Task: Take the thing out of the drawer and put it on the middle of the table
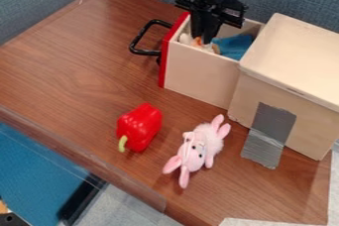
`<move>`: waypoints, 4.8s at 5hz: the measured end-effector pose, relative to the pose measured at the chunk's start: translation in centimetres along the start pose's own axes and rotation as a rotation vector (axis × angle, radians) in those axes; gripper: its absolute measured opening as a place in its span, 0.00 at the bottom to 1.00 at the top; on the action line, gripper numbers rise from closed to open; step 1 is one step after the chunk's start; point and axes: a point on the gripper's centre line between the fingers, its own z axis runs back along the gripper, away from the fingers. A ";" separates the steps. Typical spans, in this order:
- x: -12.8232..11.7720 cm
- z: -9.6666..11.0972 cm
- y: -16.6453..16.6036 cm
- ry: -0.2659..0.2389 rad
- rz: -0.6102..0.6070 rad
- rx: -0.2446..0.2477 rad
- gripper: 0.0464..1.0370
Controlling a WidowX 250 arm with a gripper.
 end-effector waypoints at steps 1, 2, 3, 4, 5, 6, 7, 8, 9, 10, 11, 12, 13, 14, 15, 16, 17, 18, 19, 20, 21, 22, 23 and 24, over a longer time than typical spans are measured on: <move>-0.1 0.1 0.2 0.012 0.001 0.009 0.03; 0.9 1.3 0.0 -0.023 -0.001 0.001 0.00; 2.1 3.3 0.0 -0.059 0.017 -0.044 0.00; 2.8 4.9 1.1 -0.087 0.055 -0.075 0.00; 2.4 8.7 2.2 -0.177 0.075 -0.089 0.00; 0.3 9.3 4.2 -0.167 0.107 -0.082 0.02; -0.5 8.8 4.9 -0.144 0.120 -0.093 0.17; 0.3 7.3 4.3 -0.144 0.094 -0.057 0.43; 1.1 6.0 2.8 -0.157 0.047 -0.051 0.74; 1.9 4.3 1.2 -0.189 -0.025 -0.031 0.96; 2.0 2.8 -0.5 -0.170 -0.073 -0.020 0.97; 2.2 1.5 -0.7 -0.150 -0.081 0.003 0.96; 2.4 0.1 -0.9 -0.129 -0.099 0.030 0.96; 2.7 -1.4 -0.5 -0.106 -0.094 0.052 0.96; 2.7 -2.4 -0.3 -0.085 -0.088 0.064 0.96; 2.7 -2.7 0.0 -0.079 -0.082 0.083 0.91; 2.6 -2.8 0.3 -0.078 -0.072 0.102 0.64; 2.5 -2.8 0.2 -0.074 -0.066 0.097 0.47; 2.5 -2.3 0.2 -0.062 -0.056 0.069 0.42; 3.3 2.4 0.5 -0.137 0.003 -0.002 0.42; 3.1 5.8 1.4 -0.180 0.053 -0.036 0.42; 0.2 7.6 3.0 -0.193 0.078 -0.022 0.42; -4.0 6.5 6.2 -0.125 0.136 -0.009 0.42; -7.4 4.3 8.5 -0.072 0.118 -0.005 0.42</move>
